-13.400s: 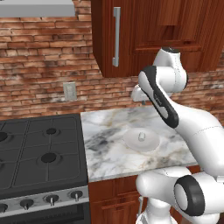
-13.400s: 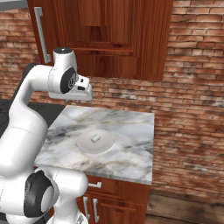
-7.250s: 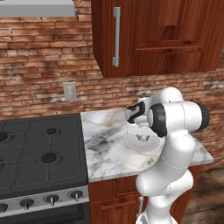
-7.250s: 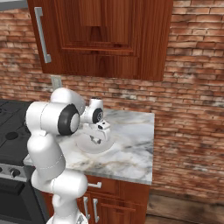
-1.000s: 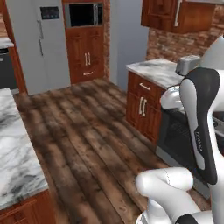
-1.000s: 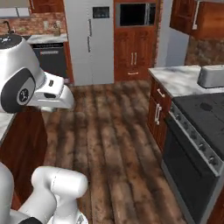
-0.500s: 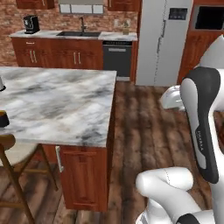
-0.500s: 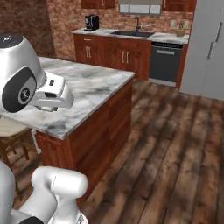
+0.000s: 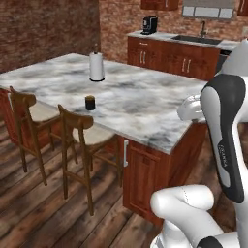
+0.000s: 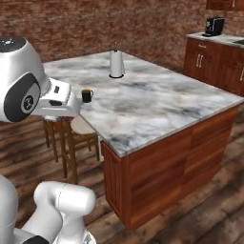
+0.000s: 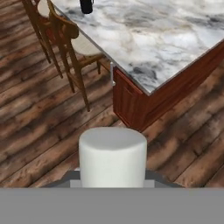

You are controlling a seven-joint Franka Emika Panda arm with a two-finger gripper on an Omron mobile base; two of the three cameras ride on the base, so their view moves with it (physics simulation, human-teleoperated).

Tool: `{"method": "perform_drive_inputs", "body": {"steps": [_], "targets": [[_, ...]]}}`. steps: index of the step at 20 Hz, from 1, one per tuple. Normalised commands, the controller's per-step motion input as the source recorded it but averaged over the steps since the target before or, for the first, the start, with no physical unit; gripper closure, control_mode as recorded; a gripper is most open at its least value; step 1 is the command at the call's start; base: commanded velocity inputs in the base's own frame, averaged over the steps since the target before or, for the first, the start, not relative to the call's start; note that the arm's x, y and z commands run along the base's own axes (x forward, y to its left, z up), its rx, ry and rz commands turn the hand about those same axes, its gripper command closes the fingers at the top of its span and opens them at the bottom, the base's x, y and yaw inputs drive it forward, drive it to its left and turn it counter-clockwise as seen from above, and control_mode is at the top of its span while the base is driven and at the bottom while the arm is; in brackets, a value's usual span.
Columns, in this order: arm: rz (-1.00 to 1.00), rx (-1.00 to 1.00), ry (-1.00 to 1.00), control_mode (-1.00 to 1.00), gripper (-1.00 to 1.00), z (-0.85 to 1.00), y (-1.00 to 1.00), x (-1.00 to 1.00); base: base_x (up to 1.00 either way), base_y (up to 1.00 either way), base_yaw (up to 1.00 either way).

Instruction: Pick up the marshmallow and place it in the cup of hot chocolate on the dining counter.

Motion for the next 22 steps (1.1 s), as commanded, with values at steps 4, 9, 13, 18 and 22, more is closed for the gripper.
{"method": "perform_drive_inputs", "body": {"steps": [4,9,13,18,22], "targets": [[0.0,0.0,0.0,1.0,1.0,0.0,0.0,0.0,0.0,-0.21,0.54],[0.0,0.0,0.0,1.0,1.0,0.0,0.0,0.0,0.0,0.18,0.01],[0.0,0.0,0.0,1.0,1.0,0.0,0.0,0.0,0.0,0.68,0.0],[0.0,0.0,0.0,1.0,1.0,0.0,0.0,0.0,0.0,0.96,-0.09],[0.0,0.0,0.0,1.0,1.0,0.0,0.0,0.0,0.13,1.0,-0.19]]}}
